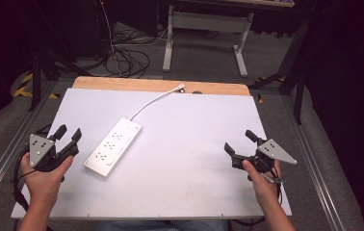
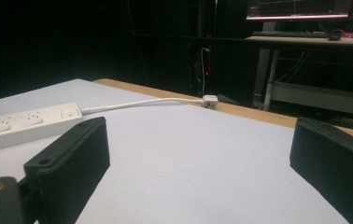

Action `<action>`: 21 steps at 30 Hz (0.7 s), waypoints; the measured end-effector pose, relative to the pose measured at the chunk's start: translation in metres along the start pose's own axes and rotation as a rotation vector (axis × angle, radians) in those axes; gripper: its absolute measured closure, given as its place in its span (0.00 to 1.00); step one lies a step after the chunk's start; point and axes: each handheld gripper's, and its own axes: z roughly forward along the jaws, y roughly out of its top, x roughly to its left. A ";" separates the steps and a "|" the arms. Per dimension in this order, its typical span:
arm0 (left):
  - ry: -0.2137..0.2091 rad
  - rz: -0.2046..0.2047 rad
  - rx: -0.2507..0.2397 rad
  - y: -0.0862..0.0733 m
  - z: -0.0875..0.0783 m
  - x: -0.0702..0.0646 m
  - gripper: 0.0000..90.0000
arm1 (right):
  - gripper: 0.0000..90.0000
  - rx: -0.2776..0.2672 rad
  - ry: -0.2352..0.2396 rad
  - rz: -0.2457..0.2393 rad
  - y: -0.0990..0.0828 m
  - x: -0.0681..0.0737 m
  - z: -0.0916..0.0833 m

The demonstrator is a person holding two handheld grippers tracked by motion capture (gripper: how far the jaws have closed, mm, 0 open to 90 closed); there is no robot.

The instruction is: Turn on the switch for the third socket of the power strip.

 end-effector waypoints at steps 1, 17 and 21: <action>0.000 -0.002 -0.001 0.000 0.000 0.000 0.53 | 0.06 0.000 0.000 0.000 0.000 0.000 0.000; -0.022 -0.016 0.011 0.000 0.001 0.001 0.34 | 0.06 0.000 -0.002 -0.001 0.000 0.000 -0.001; -0.035 -0.012 0.014 0.000 0.001 0.002 0.27 | 0.06 -0.001 -0.002 0.001 0.000 0.000 0.000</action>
